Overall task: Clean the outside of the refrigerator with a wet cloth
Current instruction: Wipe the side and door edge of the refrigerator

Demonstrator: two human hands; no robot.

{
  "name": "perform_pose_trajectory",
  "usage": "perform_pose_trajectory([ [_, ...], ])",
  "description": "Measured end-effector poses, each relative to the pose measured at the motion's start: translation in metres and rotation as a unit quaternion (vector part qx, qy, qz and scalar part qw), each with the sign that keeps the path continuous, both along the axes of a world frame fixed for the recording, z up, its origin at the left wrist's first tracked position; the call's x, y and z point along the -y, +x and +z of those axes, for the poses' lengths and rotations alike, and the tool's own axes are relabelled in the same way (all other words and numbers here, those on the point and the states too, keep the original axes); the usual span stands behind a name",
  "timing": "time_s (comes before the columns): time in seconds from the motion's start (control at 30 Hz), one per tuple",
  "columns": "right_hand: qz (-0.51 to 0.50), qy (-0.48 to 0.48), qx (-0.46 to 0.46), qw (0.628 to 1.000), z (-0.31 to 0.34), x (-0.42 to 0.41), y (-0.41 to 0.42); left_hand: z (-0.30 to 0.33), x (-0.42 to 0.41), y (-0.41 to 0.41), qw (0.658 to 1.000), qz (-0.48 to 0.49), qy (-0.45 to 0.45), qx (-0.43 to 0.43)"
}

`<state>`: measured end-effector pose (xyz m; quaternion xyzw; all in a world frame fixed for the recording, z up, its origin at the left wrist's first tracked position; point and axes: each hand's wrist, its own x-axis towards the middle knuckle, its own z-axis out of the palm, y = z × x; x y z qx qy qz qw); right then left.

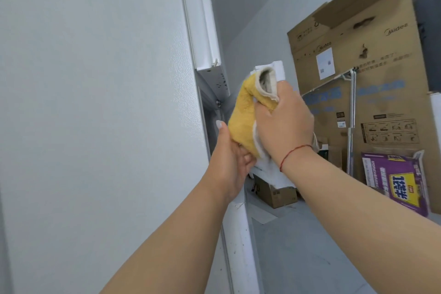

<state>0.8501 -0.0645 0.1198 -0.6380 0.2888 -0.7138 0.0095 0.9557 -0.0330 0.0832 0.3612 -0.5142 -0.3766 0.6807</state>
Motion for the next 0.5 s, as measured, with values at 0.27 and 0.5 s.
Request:
perform_pose_trajectory([
  [0.27, 0.454, 0.314, 0.018, 0.834, 0.006, 0.009, 0.024, 0.017, -0.027, 0.031, 0.957, 0.284, -0.037, 0.052],
  [0.5, 0.61, 0.402, 0.176, 0.66, 0.014, 0.03, 0.03, 0.032, -0.024, 0.052, 0.688, 0.601, -0.165, 0.373],
])
